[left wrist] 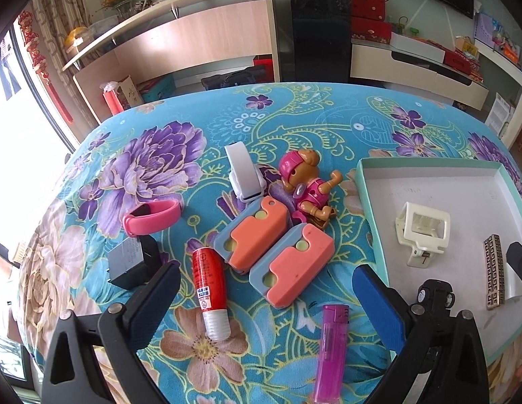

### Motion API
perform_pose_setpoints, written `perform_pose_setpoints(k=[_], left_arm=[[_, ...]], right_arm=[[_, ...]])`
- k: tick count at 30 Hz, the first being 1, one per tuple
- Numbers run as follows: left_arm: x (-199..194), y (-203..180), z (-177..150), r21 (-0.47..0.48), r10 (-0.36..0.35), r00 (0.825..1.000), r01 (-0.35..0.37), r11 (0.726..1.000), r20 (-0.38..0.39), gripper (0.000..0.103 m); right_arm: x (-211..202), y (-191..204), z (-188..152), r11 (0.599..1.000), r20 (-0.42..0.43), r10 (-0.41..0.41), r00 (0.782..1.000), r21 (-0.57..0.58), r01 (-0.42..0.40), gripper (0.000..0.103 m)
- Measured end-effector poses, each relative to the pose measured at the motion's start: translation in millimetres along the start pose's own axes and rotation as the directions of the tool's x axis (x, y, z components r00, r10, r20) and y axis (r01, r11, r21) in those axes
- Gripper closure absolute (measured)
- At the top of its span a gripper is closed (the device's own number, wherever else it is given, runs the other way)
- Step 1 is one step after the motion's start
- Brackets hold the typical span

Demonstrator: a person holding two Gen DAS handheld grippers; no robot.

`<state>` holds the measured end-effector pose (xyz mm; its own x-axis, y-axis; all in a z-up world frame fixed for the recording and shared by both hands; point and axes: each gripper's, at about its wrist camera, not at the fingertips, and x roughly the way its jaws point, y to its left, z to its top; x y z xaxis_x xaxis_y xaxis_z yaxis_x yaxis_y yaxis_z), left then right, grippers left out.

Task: Organize rigid objects
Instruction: 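Withdraw both tools from the tray toward the remaining objects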

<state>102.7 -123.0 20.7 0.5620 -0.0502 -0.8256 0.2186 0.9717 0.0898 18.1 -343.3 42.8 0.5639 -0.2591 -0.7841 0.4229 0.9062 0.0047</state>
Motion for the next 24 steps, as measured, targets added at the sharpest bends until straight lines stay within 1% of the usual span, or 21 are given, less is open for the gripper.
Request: perform_pose_setpoints(k=[5,9,13,19,24], left_arm=[[-2,9,5,-0.007,-0.004,1.0,0.004,1.0,0.018,0.0],[-3,18,10,-0.003,0.003,1.0,-0.003,1.0,0.027,0.0],[-5,29,15,0.008,0.021,0.999,-0.021,1.0,0.037,0.0],[-7,47,23,-0.01,0.001,0.999,0.0,1.0,0.046,0.0],[-5,61,30,-0.038,-0.015,0.999,0.016,0.999,0.05,0.0]], right_arm=[[-2,9,3,1.0,0.023,0.025,0.999,-0.003,-0.025,0.001],[1,21,4,0.999,0.013,0.027,1.0,-0.026,-0.026,0.001],[1,26,4,0.998,0.005,0.059,0.998,-0.009,-0.059,0.001],[-5,41,6,0.997,0.023,0.075,0.997,-0.024,-0.074,0.001],[-5,57,7,0.992,0.021,0.116,0.993,-0.051,-0.115,0.001]])
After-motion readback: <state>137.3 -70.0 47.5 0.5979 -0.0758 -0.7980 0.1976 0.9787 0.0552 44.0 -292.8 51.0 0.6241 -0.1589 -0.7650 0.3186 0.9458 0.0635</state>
